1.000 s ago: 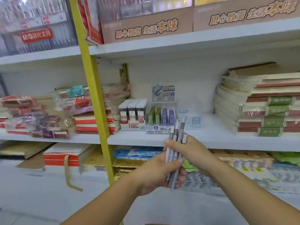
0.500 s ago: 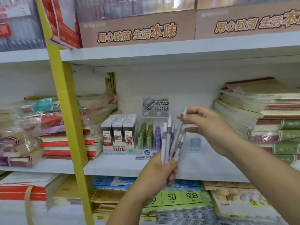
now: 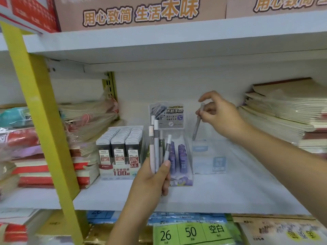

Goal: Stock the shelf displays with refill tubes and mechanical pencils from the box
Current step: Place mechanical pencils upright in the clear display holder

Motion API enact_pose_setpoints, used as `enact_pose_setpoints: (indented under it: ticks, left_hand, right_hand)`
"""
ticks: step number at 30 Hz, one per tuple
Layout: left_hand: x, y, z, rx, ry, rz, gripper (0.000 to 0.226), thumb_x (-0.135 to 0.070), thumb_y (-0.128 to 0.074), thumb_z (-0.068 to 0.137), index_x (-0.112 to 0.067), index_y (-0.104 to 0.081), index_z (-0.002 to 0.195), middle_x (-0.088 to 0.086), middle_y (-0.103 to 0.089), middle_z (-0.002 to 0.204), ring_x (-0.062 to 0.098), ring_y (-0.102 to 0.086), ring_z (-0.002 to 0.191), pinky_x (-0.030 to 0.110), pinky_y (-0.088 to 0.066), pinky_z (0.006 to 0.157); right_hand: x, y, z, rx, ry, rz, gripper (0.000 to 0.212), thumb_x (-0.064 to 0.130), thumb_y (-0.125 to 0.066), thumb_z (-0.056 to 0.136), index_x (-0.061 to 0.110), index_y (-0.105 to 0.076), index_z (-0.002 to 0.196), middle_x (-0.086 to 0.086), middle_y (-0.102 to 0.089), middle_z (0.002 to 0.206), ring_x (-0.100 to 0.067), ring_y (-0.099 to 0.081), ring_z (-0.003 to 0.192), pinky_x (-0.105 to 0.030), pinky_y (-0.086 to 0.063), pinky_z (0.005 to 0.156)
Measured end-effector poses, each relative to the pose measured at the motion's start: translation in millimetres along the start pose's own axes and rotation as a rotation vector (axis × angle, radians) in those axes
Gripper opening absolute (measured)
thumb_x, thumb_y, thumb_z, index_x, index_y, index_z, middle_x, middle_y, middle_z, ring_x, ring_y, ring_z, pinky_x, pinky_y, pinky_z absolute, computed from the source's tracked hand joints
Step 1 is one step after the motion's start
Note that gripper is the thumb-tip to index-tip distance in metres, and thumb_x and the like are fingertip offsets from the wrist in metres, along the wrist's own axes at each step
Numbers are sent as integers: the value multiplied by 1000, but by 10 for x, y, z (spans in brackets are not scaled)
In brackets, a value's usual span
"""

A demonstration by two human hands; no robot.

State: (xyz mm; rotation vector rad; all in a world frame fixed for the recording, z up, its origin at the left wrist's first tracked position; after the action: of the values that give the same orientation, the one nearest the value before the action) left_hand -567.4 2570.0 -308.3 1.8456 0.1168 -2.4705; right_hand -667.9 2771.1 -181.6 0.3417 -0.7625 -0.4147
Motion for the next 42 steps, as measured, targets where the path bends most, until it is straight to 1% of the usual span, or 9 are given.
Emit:
enact_pose_setpoints:
  ticks: [6, 13, 24, 29, 32, 34, 37, 39, 42]
  left_hand:
    - [-34, -26, 14, 18, -4, -34, 31, -30, -57, 99, -39, -62, 70, -5, -57, 62, 11, -46, 50, 24, -43, 50]
    - [-30, -13, 20, 8, -8, -53, 28, -30, -57, 99, -36, -62, 72, -4, -58, 63, 12, -46, 49, 24, -42, 50]
    - [-26, -20, 20, 17, -18, -42, 28, -30, -56, 100, -38, -64, 74, -4, -58, 64, 12, -46, 50, 25, -42, 50]
    - [-25, -20, 6, 18, -10, -13, 26, -30, -56, 100, -36, -65, 76, -4, -59, 65, 10, -48, 51, 23, -44, 50]
    - [-36, -17, -34, 19, 1, -29, 13, -29, -57, 99, -24, -63, 88, -2, -58, 66, 10, -47, 51, 24, -44, 50]
    - [-41, -6, -60, 19, 6, -28, 13, -29, -57, 99, -17, -60, 93, -2, -58, 66, 10, -47, 51, 23, -44, 51]
    - [-56, 12, -103, 20, 13, -30, 15, -28, -57, 99, -13, -58, 94, -3, -59, 65, 11, -47, 51, 24, -44, 50]
    - [-74, 18, -137, 27, 15, -39, 16, -28, -57, 99, -13, -57, 93, -3, -58, 65, 11, -47, 52, 24, -44, 50]
    - [-98, 18, -188, 38, 19, -37, 16, -28, -58, 99, -13, -57, 92, -3, -58, 65, 11, -48, 52, 25, -44, 51]
  right_hand:
    - [-217, -188, 175, 121, -22, -129, 24, 9, -63, 89, 28, -49, 92, -11, -70, 85, -25, -66, 72, -29, -51, 68]
    - [-276, -258, 231, 118, 11, -187, 29, 11, -63, 88, 33, -46, 93, 0, -66, 75, -13, -64, 64, -21, -42, 56]
    - [-338, -357, 295, 120, -17, -276, 16, 11, -66, 87, 17, -51, 92, -7, -68, 74, -20, -67, 64, -35, -57, 66]
    - [-240, -396, 340, 258, -115, -399, 10, 6, -58, 90, 6, -56, 99, -17, -66, 93, -32, -67, 79, -40, -56, 72]
    - [-166, -376, 338, 352, -171, -443, 26, 8, -53, 93, 8, -59, 119, -16, -63, 114, -31, -62, 97, -30, -49, 81]
    - [-87, -282, 257, 280, -73, -522, 36, 15, -51, 97, 13, -53, 133, -14, -61, 120, -28, -57, 108, -24, -40, 86]
    - [-27, -55, -77, 55, 54, -569, 37, 31, -51, 97, 20, -55, 132, -13, -57, 125, -31, -49, 117, -29, -32, 97]
    - [-109, 46, -383, 83, -39, -596, 46, 49, -50, 93, 30, -51, 135, -12, -40, 143, -31, -34, 133, -33, -26, 109]
    - [-239, 71, -825, 328, -247, -521, 71, 66, -52, 83, 46, -26, 146, 1, 4, 161, -24, -9, 148, -37, -19, 116]
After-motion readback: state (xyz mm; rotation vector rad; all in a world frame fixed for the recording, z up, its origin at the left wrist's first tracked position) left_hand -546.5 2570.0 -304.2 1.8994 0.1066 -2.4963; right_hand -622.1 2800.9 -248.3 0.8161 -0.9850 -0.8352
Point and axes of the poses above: each hand's wrist, its own z-axis towards the middle knuckle, its own y-axis out of the back of the hand, x = y × z, the point moved 3 cm from there along z, towards the middle knuckle
